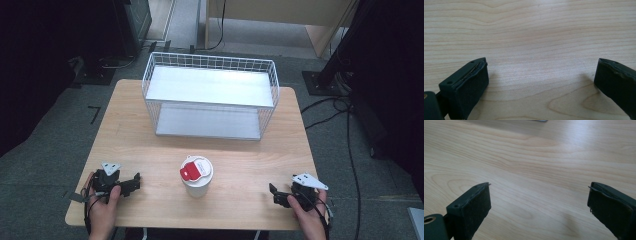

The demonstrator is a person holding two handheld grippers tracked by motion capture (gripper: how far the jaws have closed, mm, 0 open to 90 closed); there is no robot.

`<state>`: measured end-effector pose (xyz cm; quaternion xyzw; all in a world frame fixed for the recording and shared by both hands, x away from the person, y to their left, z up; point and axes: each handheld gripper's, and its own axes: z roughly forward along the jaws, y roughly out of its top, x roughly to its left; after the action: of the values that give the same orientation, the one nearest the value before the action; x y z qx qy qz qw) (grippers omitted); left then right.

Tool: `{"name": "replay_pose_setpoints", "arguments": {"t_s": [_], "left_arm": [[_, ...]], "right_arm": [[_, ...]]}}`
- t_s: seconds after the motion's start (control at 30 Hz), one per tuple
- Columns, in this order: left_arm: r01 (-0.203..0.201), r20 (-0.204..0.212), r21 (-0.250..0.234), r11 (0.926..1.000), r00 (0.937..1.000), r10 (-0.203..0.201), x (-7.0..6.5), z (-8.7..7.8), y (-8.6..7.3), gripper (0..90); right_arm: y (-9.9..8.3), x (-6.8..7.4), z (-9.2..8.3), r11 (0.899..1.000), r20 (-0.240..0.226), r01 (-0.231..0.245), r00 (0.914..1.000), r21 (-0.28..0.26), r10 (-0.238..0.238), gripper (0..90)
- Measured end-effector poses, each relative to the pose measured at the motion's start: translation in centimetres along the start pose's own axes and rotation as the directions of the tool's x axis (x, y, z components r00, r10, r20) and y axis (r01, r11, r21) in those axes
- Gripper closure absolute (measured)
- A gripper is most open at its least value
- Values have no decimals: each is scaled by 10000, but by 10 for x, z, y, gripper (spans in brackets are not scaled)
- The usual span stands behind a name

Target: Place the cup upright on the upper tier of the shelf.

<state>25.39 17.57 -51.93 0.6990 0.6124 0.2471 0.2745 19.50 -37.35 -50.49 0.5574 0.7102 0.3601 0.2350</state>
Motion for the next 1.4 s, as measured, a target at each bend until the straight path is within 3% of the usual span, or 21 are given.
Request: {"name": "replay_pose_setpoints", "arguments": {"t_s": [0.37,0.7,1.17,1.23,1.4], "left_arm": [[-3,5,0,10000,10000,3,0,0,0,0],[-1,9,0,10000,10000,1,0,0,0,0],[-3,7,0,10000,10000,3,0,0,0,0],[-3,7,0,10000,10000,3,0,0,0,0],[0,13,-4,10000,10000,0,0,0,0,0]], "right_arm": [[8,39,9,9991,-682,303,9971,-311,-324,59],[15,72,19,9970,-1499,677,9860,-369,-725,60],[19,126,39,9875,-2543,1526,9542,-383,-1573,59],[19,129,40,9871,-2601,1554,9522,-393,-1603,59],[21,144,43,9865,-3069,1559,9375,-503,-1638,60]]}}
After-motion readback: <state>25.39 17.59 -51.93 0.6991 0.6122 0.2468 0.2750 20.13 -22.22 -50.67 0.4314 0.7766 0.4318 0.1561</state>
